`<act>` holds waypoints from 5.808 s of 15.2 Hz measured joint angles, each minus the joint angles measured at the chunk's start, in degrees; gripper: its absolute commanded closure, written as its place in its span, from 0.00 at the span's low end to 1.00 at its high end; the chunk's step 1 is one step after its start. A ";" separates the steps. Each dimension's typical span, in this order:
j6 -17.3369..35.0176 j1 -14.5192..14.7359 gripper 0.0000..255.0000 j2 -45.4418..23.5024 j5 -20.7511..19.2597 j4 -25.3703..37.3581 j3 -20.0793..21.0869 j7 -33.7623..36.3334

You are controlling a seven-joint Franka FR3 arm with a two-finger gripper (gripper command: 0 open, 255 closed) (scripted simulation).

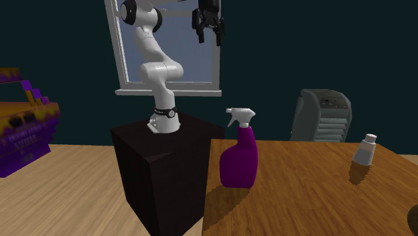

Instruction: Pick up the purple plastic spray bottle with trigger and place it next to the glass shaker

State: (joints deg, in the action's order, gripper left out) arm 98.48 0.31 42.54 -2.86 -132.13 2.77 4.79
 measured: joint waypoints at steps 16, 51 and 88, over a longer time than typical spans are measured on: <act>32.25 5.55 0.00 -9.06 0.43 -13.88 -24.44 -34.81; 32.65 23.37 1.00 -63.99 67.67 11.78 -50.74 -113.06; 26.61 31.42 1.00 -46.70 42.89 16.96 -58.79 -91.31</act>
State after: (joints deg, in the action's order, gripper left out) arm 125.09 31.72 -4.15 40.03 -115.17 -56.02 -86.52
